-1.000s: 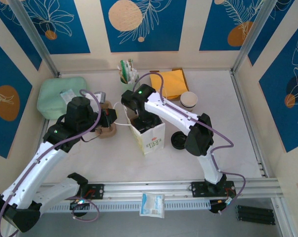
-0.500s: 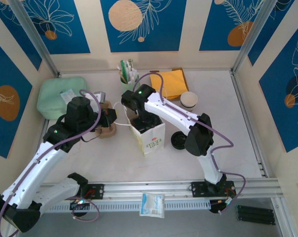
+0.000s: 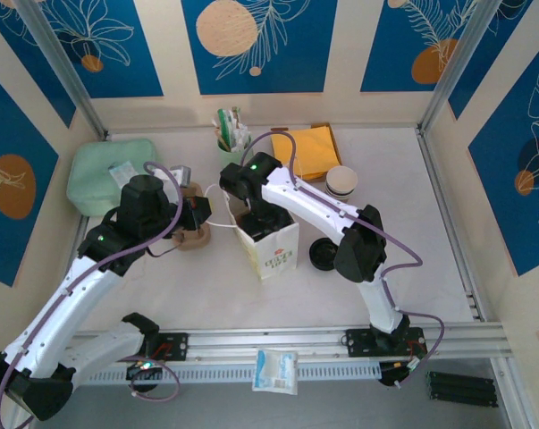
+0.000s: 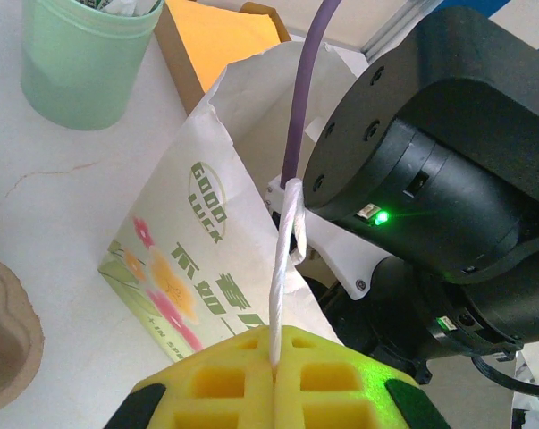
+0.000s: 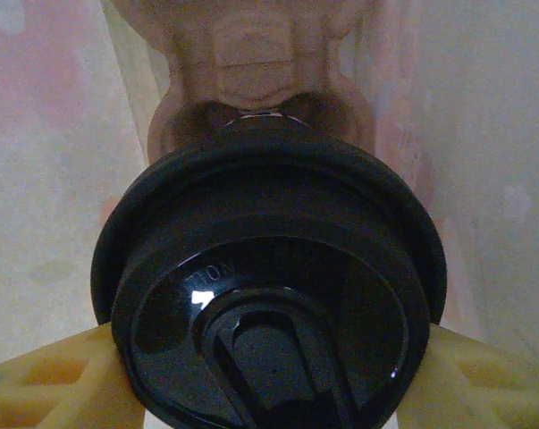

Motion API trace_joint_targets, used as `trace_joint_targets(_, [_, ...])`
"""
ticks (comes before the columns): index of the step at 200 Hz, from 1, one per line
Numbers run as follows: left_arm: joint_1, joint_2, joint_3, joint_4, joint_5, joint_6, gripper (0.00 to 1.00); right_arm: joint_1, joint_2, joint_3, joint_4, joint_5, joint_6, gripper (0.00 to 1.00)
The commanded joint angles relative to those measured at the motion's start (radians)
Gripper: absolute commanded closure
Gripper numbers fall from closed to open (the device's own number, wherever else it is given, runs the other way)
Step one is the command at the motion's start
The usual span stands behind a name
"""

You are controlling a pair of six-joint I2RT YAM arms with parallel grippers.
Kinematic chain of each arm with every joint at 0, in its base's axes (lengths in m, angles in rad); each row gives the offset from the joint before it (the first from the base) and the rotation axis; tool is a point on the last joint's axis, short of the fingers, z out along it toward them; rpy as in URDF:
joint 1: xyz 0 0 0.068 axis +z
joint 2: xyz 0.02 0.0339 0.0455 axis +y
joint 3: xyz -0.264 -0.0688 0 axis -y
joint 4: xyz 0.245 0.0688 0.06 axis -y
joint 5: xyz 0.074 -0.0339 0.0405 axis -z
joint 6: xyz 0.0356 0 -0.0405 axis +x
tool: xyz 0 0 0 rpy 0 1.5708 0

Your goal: Pack the takeout coffee

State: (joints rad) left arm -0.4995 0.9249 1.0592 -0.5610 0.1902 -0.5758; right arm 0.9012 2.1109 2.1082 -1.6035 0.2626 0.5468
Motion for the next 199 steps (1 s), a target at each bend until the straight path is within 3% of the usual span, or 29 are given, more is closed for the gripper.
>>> trace_joint_targets(1, [0.008, -0.006, 0.027, 0.001, -0.008, -0.001, 0.98, -0.007, -0.033, -0.027, -0.003, 0.018, 0.018, 0.41])
trace_joint_targets(199, [0.007, -0.002, 0.037, -0.004, -0.008, 0.000, 0.98, -0.024, -0.033, -0.120, 0.070, 0.030, 0.028, 0.41])
